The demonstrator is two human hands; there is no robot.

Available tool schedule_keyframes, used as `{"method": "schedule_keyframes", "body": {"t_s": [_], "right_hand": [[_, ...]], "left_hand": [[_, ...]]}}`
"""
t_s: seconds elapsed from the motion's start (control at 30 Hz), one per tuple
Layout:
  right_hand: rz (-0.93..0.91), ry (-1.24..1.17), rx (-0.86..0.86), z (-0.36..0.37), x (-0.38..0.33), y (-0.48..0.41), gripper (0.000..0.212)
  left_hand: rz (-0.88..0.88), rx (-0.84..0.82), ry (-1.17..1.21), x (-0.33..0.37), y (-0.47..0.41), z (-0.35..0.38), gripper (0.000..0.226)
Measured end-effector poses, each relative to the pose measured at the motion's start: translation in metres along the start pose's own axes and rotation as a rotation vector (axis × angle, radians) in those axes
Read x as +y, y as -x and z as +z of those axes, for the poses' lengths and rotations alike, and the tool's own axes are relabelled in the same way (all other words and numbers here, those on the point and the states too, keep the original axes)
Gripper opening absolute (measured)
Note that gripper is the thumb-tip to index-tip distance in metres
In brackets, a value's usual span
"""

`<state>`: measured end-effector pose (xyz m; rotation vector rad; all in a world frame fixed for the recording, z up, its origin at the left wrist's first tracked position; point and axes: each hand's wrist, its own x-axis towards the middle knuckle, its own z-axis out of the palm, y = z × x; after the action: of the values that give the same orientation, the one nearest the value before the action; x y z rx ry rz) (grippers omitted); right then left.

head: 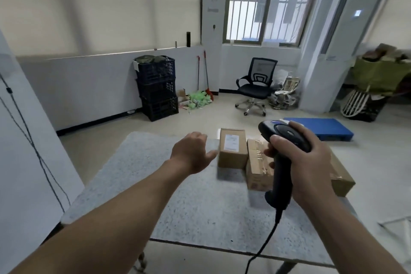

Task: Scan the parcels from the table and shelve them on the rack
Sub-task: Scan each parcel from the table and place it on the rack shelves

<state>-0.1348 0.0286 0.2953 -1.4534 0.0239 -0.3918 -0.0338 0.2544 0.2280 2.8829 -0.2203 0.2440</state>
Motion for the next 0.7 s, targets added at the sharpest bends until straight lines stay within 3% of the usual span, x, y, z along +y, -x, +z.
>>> {"method": "schedule_keyframes", "body": {"t_s": [0.13,0.43,0.53,0.7], "right_hand": [[0.053,0.017,0.061,0.013,0.044,-0.07,0.055],[0.183,0.064,0.178,0.024,0.131,-0.192,0.035],[0.228,0.076,0.23,0.019,0.157,-0.217,0.039],[0.274,0.106,0.276,0.008,0.188,-0.244,0.05]], "left_hand": [[0.004,-0.081,0.05,-0.007,-0.094,0.053,0.06],[-0.11,-0.347,0.152,-0.003,-0.24,0.185,0.074],[-0.16,-0.406,0.173,0.005,-0.266,0.228,0.077],[-0.231,-0.506,0.144,0.024,-0.301,0.279,0.101]]}}
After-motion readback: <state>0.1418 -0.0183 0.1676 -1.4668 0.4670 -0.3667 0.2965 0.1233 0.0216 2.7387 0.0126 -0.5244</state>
